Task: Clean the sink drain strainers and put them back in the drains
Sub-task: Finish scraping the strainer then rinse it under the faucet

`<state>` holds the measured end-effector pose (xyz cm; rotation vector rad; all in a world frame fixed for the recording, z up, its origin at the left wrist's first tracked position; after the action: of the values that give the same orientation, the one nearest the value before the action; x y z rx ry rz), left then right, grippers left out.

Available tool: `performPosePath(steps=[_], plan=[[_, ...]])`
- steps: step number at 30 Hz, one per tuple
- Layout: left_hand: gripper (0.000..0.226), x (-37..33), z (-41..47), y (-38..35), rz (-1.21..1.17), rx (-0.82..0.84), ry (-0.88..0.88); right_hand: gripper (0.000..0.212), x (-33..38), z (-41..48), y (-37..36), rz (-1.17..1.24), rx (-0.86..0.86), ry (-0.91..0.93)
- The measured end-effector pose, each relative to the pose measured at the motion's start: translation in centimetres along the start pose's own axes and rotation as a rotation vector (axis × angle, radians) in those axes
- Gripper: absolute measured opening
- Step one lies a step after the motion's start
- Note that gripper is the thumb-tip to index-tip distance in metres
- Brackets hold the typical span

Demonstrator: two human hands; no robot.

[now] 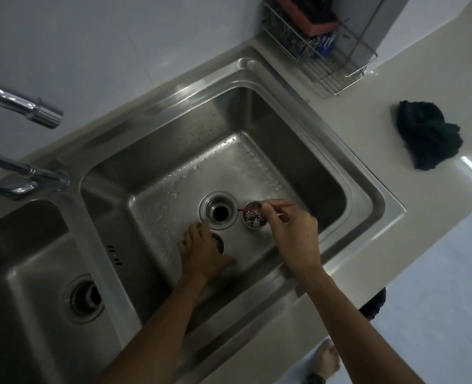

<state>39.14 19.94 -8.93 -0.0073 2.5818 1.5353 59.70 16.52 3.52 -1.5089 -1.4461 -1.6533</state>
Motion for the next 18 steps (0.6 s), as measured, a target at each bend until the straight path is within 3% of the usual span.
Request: performPosePath(steps=[4,8,14,18], plan=[[0.117,-3.7,1.9,1.5,0.039,-0.159,-0.158,0.024,-0.4,0.2,1.0,0.012,-0.044,-0.012],[0.109,-7.6,3.9,1.4,0.05,-0.145,-0.297,0.021,-0.5,0.3,2.9,0.043,-0.115,-0.027],[0.079,-9.3,4.6,0.3,-0.062,-0.147,-0.272,0.024,-1.2,-0.3,6.1,0.11,-0.165,-0.037],[0.081,-9.9,2.6,2.8,-0.189,-0.26,-0.255,0.02,-0.9,-0.8,8.0,0.143,-0.207,0.012]])
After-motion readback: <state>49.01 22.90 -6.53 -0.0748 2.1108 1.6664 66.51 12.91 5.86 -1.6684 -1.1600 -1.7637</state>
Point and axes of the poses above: each hand's wrist, its own z-axis towards the middle knuckle, its own y-axis out of the back of the hand, x = y × z, the point moved 4 cm from there along z, towards the middle knuckle, and after that the axes turned 11 degrees about z, right-handed, at the moved point
